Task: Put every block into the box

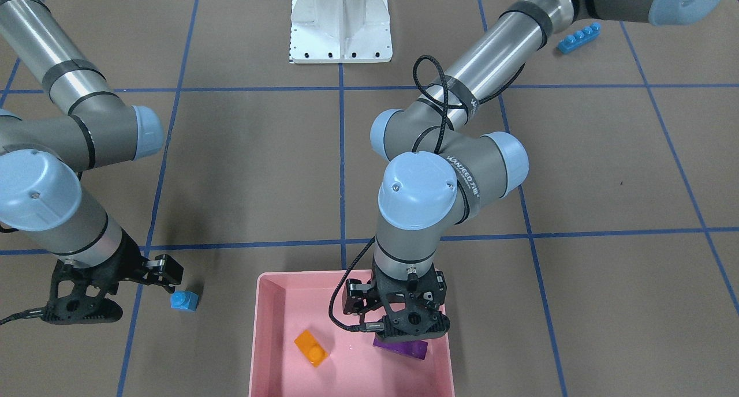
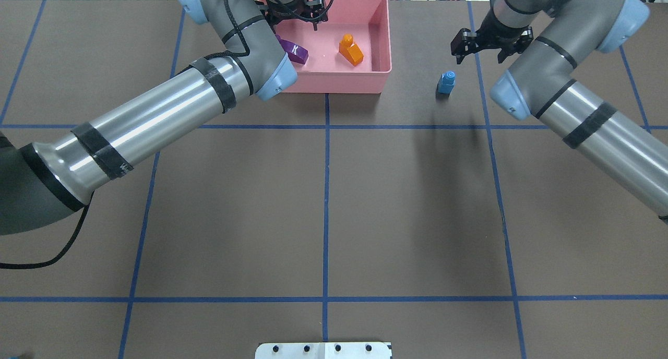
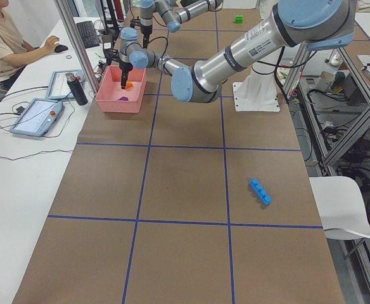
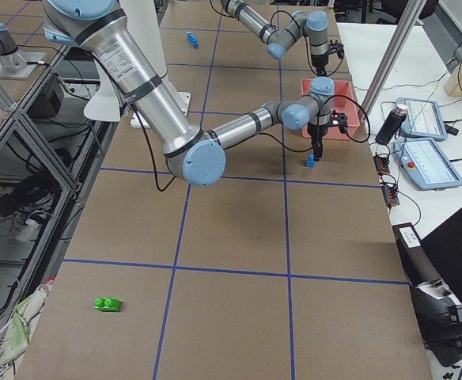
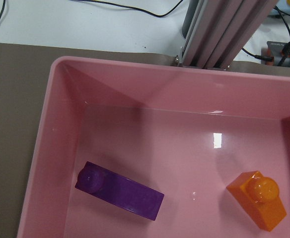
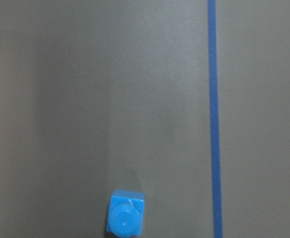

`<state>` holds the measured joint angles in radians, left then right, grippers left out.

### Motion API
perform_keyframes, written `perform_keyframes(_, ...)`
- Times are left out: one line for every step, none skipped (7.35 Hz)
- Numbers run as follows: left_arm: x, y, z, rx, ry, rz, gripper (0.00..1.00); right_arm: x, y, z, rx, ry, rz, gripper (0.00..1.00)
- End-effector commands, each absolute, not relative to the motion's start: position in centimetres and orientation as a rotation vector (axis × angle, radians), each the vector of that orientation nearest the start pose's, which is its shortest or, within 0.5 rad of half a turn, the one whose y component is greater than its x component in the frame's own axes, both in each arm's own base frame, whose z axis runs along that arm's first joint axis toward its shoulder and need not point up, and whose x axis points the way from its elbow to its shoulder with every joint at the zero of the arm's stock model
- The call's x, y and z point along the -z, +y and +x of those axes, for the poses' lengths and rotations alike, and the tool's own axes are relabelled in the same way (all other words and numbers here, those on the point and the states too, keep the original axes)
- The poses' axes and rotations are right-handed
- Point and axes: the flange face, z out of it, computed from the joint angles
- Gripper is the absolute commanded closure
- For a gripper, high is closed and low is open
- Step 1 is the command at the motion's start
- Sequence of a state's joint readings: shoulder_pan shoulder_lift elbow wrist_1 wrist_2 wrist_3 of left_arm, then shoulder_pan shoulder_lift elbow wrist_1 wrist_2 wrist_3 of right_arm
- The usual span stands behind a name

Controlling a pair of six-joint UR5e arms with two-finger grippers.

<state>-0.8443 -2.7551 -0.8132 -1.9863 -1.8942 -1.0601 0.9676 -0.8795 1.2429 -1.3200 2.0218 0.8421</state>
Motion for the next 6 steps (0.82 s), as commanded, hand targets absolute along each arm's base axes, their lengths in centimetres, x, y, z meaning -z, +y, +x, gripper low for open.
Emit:
perform_keyframes(-15.2,-73.0,51.2,0.172,0.842,0.287,0.00,-38.6,-68.1,-42.6,-0.157,-0.728,0.206,0.03)
perform_keyframes(-15.1,-72.9,51.3,0.171,0.843,0.287,0.00,-38.8,-67.7,-43.4,-0.151,-0.718,0.211,0.08)
perform_keyframes(-15.1,-72.9,51.3,0.171,0.843,0.287,0.00,-39.1,-67.6,-43.6,-0.151,-0.712,0.210,0.16)
perform_keyframes(-15.7,-72.9,51.4,0.171,0.838,0.284,0.00,-39.5,-67.5,-43.8,-0.149,-0.708,0.204,0.27)
perform_keyframes(-16.1,-72.9,51.4,0.171,0.835,0.280,0.00,-39.7,-67.3,-43.8,-0.150,-0.705,0.200,0.53)
perform_keyframes(-16.1,-72.8,51.4,0.171,0.835,0.279,0.00,-39.7,-67.3,-43.8,-0.158,-0.707,0.198,0.88)
